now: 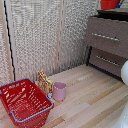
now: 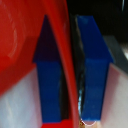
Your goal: Transport the gripper mindfully toward the orange-red bowl and clasp it to elevate with ease. Ensure your robot's arm aligns efficiently with the top drawer's opening. Carefully slide the orange-red bowl into the designated spot with precision. After confirmation, withdraw the gripper gently. Close the drawer smoothly by transitioning the gripper to its handle.
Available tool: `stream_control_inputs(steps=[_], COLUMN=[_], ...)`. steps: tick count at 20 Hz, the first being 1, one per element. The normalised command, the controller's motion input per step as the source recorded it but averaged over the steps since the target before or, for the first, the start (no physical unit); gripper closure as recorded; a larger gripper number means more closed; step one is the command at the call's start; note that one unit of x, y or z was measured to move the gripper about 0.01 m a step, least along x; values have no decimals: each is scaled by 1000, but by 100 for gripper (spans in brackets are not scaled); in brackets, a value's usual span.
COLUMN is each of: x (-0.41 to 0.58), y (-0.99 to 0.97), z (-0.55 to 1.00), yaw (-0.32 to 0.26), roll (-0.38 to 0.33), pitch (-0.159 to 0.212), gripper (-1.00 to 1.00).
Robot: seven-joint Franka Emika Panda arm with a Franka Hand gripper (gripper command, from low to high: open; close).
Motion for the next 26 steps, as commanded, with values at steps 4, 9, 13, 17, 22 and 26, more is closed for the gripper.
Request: stream_control_inputs(steps=[4, 9, 13, 17, 22, 26], x=[-2, 3, 12, 0, -19, -51], y=[-10, 30, 75, 131, 47, -9], z=[0, 0, 21, 123, 112, 82], yaw=[0, 0, 21, 110, 215, 267], roll=[-1, -15, -47, -88, -147, -155], pitch=[0, 0, 0, -19, -9, -3], gripper=[-100, -100, -100, -100, -100, -100])
